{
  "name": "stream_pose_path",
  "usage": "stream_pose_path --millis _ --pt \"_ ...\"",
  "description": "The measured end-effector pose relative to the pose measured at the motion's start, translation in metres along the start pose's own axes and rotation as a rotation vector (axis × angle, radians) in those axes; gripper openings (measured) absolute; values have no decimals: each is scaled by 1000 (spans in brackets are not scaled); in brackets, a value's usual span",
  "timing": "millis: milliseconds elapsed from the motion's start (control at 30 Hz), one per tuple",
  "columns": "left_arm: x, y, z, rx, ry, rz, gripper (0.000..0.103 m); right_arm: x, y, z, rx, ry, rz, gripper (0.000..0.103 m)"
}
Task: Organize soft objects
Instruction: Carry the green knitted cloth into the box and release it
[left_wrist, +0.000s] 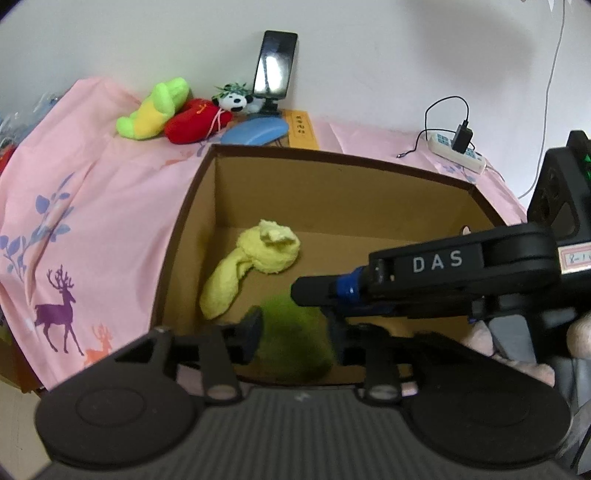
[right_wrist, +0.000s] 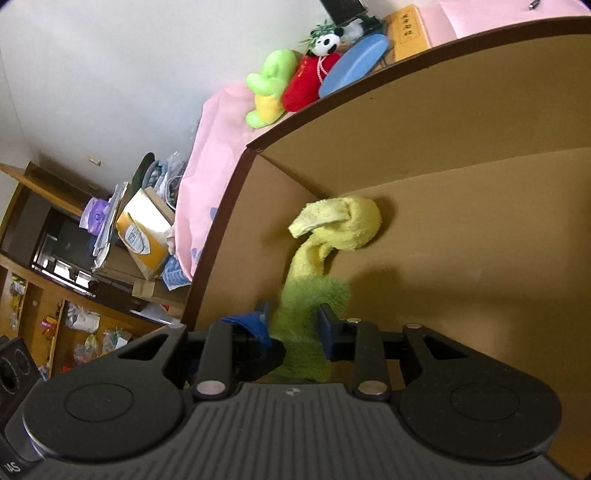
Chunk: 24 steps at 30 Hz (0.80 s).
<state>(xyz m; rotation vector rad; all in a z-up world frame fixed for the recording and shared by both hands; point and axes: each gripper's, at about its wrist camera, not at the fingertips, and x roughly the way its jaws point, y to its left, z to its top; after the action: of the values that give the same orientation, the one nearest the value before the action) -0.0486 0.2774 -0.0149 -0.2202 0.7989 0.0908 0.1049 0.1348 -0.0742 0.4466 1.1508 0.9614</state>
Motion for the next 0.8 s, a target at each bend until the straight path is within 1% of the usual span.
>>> stream_pose_path --millis 33,67,367,533,800 --pt "0 -1 0 2 0 2 47 -2 -2 -1 5 -3 -3 13" --pt "0 -2 0 5 1 4 48 -3 -3 -1 9 -6 -5 13" --pt "2 -7 1 13 11 13 53 -9 -5 -4 20 -28 -17 13" --pt "0 -12 -1 34 9 36 57 -12 -6 -7 31 -38 -16 13" --pt "-4 -15 -2 41 7 48 58 -19 -6 -11 34 -59 -22 13"
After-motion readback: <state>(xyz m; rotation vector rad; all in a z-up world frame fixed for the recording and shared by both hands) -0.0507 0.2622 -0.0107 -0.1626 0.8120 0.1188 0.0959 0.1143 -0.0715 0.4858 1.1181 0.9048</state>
